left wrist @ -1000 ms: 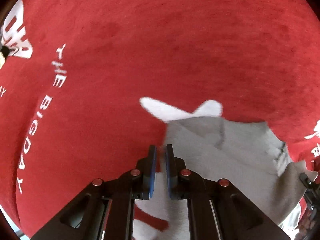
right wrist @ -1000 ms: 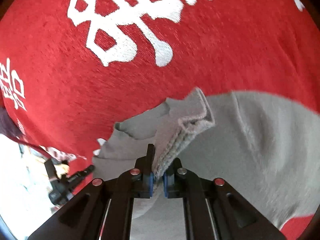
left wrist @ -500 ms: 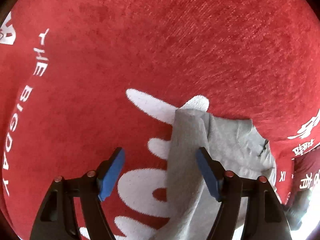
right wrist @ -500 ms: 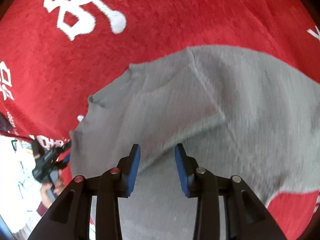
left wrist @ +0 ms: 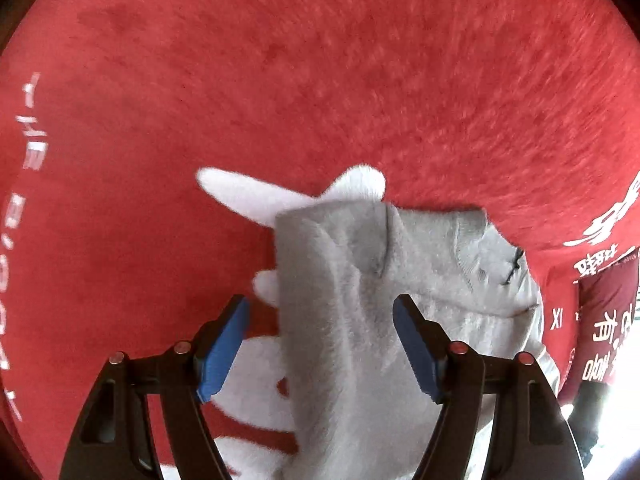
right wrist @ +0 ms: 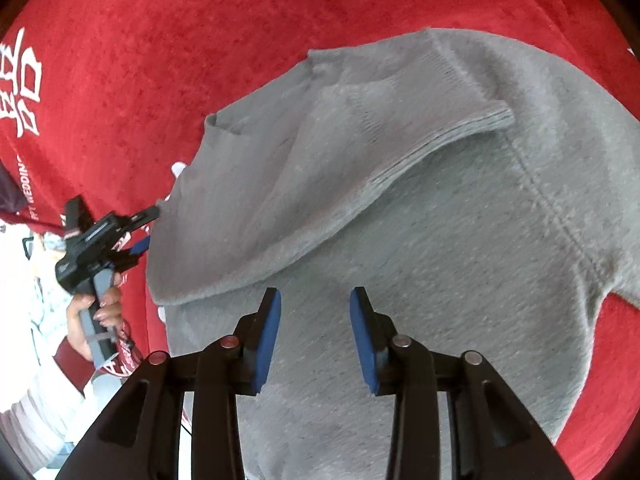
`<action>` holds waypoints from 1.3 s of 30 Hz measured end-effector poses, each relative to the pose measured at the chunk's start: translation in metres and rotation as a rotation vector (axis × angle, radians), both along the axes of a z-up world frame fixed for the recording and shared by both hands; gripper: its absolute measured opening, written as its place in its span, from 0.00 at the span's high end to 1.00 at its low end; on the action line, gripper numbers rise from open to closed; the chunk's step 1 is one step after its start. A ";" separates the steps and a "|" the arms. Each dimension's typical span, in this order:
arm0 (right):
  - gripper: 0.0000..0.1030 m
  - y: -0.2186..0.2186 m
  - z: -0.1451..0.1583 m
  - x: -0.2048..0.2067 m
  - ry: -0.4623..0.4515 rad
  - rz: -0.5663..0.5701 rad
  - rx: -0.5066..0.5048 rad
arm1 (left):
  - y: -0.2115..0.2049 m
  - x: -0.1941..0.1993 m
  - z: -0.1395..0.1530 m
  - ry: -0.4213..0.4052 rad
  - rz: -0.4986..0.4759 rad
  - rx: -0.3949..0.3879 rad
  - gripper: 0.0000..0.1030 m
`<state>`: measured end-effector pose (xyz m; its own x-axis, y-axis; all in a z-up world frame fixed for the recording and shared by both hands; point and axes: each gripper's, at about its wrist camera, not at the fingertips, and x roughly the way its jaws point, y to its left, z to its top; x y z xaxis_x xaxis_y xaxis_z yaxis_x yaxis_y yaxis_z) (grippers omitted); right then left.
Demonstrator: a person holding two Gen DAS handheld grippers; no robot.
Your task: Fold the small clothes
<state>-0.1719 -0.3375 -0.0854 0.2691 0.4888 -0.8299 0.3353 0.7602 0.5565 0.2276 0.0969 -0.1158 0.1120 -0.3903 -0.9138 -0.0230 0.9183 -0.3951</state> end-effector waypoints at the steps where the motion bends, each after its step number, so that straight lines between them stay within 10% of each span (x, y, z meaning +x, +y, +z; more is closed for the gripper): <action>1: 0.62 0.002 0.000 -0.001 0.002 0.005 0.002 | -0.007 0.000 -0.001 -0.016 -0.002 0.018 0.38; 2: 0.62 0.002 0.001 -0.002 0.004 0.010 0.004 | -0.011 0.000 0.000 -0.043 -0.007 0.036 0.52; 3: 0.62 0.004 0.001 -0.002 0.007 0.013 0.006 | -0.014 0.001 0.000 -0.049 -0.010 0.045 0.88; 15: 0.62 0.010 0.000 -0.003 0.020 0.020 0.005 | 0.017 -0.003 -0.007 -0.111 0.084 0.081 0.89; 17: 0.62 0.009 0.000 -0.005 0.021 0.015 0.008 | 0.013 -0.003 -0.005 -0.101 0.101 0.102 0.81; 21: 0.62 0.011 0.004 -0.006 0.018 0.031 0.000 | 0.014 -0.014 0.019 -0.142 0.109 0.259 0.31; 30: 0.59 0.021 0.016 -0.010 0.011 0.046 -0.001 | -0.012 -0.067 0.052 -0.161 0.060 0.270 0.31; 35: 0.59 0.024 0.020 -0.016 0.011 0.062 0.006 | 0.006 -0.087 0.018 -0.048 0.010 0.359 0.32; 39: 0.59 0.022 0.023 -0.023 -0.001 0.079 0.008 | 0.024 -0.097 0.022 -0.049 0.061 0.104 0.77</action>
<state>-0.1953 -0.3152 -0.0622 0.2306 0.5149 -0.8256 0.2737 0.7800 0.5628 0.1309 0.1214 -0.0937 0.1781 -0.2851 -0.9418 -0.0628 0.9519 -0.3000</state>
